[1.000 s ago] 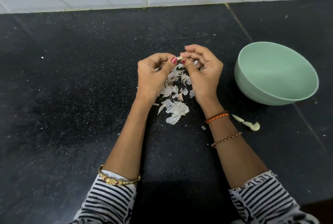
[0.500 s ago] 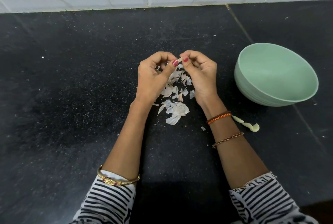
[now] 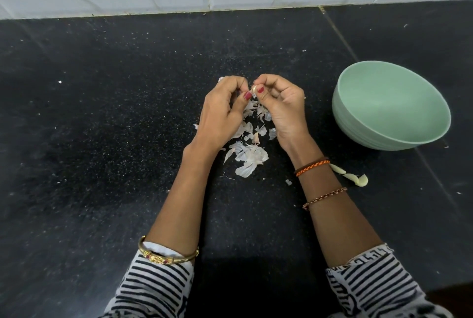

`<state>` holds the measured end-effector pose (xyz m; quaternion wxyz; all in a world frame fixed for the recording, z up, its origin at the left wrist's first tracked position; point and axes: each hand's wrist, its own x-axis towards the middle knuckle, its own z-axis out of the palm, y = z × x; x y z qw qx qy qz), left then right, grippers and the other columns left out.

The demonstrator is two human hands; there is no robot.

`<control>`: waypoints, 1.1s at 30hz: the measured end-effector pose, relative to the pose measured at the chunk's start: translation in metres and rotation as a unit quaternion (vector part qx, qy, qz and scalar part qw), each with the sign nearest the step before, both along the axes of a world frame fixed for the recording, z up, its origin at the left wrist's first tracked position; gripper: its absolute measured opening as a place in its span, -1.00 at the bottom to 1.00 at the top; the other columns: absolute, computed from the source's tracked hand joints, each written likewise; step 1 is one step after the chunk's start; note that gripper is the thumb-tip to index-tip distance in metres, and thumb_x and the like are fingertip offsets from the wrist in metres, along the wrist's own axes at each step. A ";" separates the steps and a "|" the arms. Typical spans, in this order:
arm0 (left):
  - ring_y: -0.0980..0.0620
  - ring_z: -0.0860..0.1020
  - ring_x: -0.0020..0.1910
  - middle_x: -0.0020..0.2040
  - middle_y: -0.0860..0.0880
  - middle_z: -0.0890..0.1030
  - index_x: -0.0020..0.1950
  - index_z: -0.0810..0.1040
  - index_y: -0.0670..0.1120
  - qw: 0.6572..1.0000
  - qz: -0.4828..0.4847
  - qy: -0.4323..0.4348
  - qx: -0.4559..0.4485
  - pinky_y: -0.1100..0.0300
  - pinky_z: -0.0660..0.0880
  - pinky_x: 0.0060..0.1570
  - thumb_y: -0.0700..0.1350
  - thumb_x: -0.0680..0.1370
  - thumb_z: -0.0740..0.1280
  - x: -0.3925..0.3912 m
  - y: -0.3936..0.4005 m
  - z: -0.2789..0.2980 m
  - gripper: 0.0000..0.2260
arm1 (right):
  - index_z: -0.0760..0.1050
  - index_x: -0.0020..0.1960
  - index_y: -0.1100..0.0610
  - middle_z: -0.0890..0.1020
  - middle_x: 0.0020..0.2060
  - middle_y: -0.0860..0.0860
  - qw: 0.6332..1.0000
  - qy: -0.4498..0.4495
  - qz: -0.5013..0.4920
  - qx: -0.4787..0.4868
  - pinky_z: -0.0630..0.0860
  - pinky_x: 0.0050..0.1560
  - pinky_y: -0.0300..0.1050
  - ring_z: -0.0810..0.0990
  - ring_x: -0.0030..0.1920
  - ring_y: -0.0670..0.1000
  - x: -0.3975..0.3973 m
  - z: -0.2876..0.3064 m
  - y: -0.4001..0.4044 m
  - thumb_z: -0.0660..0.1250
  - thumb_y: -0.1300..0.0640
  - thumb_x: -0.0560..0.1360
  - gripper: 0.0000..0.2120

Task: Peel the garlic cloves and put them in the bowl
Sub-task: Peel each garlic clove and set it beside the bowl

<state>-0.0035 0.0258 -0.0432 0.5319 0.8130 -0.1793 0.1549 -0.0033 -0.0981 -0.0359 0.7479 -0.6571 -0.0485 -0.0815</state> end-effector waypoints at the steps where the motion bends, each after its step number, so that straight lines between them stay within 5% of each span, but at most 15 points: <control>1: 0.02 0.39 -0.25 -0.23 -0.03 0.45 -0.13 0.46 -0.18 1.000 -0.003 0.005 -0.004 0.23 0.36 -0.22 -0.19 0.51 0.22 0.000 -0.001 0.000 -0.92 | 0.52 -0.17 0.13 0.61 -0.30 -0.11 1.000 0.004 0.002 0.005 0.52 -0.07 -0.30 0.59 -0.20 -0.17 0.000 0.000 0.001 0.29 0.42 0.47 -0.79; 7: 0.24 0.38 -0.33 -0.18 0.13 0.44 -0.09 0.42 0.05 0.996 -0.023 0.015 -0.089 0.41 0.34 -0.33 -0.16 0.49 0.31 0.000 -0.001 0.003 -0.88 | 0.53 -0.16 0.14 0.65 -0.31 -0.09 0.999 0.013 0.005 0.035 0.55 -0.05 -0.25 0.62 -0.18 -0.12 0.000 0.000 -0.001 0.28 0.43 0.47 -0.79; 23: 0.28 0.42 -0.16 -0.15 0.10 0.44 -0.11 0.53 -0.21 0.996 0.025 -0.090 -0.017 0.40 0.37 -0.13 -0.17 0.49 0.32 0.004 0.002 -0.003 -0.90 | 0.52 -0.17 0.15 0.60 -0.25 -0.02 1.000 0.015 0.004 0.010 0.55 -0.05 -0.24 0.59 -0.19 -0.11 -0.004 0.005 0.000 0.29 0.39 0.47 -0.83; 33: 0.23 0.41 -0.23 -0.21 0.13 0.44 -0.18 0.52 -0.10 1.000 -0.008 -0.003 -0.005 0.39 0.37 -0.19 -0.19 0.47 0.36 0.003 0.011 -0.003 -0.96 | 0.50 -0.20 0.13 0.57 -0.27 0.00 0.999 -0.003 0.005 -0.054 0.51 -0.15 -0.31 0.54 -0.23 -0.12 -0.007 0.005 0.003 0.28 0.38 0.49 -0.80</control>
